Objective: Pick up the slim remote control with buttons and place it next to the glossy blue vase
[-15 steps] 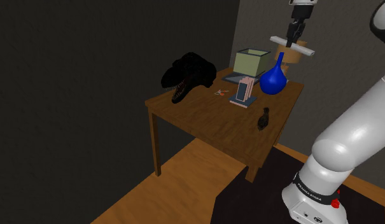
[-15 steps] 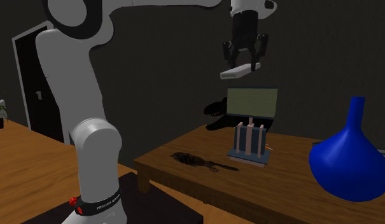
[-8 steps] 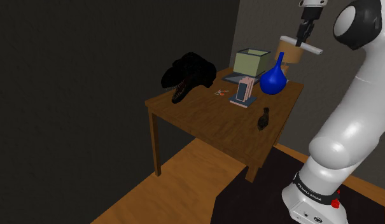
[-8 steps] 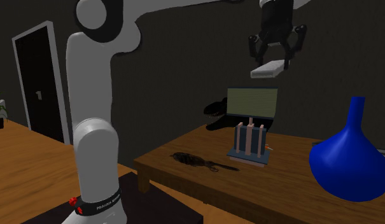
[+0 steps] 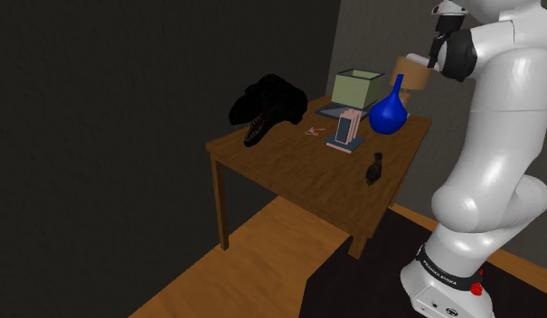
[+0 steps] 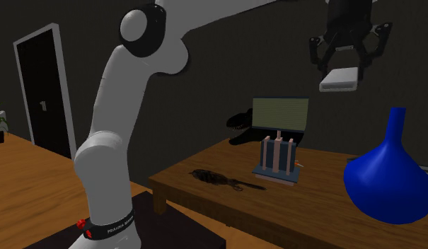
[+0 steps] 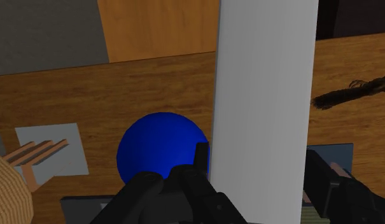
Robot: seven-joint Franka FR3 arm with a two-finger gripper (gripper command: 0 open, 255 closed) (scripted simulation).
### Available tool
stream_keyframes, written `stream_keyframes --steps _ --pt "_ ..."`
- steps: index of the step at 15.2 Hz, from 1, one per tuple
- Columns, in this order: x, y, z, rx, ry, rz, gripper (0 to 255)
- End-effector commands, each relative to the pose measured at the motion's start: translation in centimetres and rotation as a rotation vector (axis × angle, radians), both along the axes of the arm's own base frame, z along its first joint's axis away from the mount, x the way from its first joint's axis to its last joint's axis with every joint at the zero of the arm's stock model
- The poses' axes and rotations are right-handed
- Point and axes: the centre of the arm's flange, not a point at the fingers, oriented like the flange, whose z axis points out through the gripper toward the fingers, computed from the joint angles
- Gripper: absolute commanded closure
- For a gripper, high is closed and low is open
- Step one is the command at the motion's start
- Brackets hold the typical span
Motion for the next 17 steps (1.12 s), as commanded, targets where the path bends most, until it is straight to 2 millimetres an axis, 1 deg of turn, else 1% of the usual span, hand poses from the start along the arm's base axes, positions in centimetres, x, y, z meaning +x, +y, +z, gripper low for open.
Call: stream_keyframes --steps 1,17 --pt "0.0 -0.2 -1.1 -0.001 -0.001 0.001 255" --pt "0.0 -0.2 -9.5 -0.001 -0.001 0.001 255"
